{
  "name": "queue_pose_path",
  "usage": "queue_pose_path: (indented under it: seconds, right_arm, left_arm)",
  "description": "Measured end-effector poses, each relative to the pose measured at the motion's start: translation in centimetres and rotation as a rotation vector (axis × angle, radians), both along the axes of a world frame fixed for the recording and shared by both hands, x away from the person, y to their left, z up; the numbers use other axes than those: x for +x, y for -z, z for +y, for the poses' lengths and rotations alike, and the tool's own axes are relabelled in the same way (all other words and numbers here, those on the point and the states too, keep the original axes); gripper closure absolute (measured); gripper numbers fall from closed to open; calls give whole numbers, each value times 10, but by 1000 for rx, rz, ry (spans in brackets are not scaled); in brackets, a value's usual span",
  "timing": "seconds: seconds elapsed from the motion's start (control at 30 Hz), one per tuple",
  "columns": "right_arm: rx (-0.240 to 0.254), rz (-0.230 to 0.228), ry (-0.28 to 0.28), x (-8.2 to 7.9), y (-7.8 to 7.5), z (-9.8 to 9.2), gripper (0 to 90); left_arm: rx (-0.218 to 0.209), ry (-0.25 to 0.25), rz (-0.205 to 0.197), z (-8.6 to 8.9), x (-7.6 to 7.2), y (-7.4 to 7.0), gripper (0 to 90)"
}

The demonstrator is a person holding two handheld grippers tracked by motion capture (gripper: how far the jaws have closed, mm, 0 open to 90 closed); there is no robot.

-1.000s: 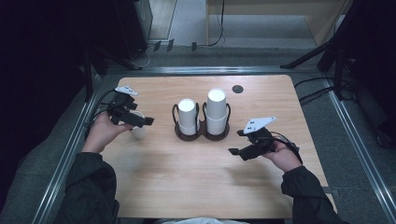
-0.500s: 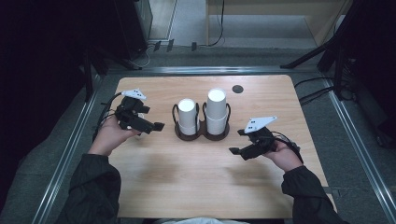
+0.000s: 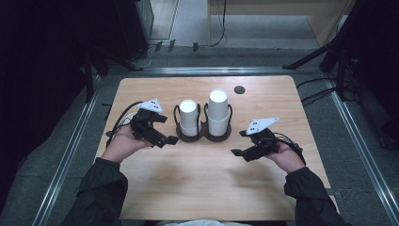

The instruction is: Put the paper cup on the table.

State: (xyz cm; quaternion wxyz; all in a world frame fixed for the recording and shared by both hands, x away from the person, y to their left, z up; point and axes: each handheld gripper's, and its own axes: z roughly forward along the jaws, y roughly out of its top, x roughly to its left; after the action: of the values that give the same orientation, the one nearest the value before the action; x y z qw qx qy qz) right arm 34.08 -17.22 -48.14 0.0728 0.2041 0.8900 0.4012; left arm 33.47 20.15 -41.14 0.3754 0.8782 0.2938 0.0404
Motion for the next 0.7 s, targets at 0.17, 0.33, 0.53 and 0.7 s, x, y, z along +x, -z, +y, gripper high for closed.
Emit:
queue_pose_path:
  seconds: [0.17,0.33,0.53,0.7]
  right_arm:
    - [1,0,-2,0,0,0,215]
    - [-4,-1,-9,-1,1,1,215]
    - [-6,-2,-12,-1,1,1,215]
    - [-9,1,-17,-1,1,2,215]
  left_arm:
    - [-8,35,-22,-10,-6,3,0]
    - [-14,74,-21,-22,-9,9,0]
    - [-17,100,-28,-32,-13,13,0]
    - [-21,126,-28,-42,-18,18,0]
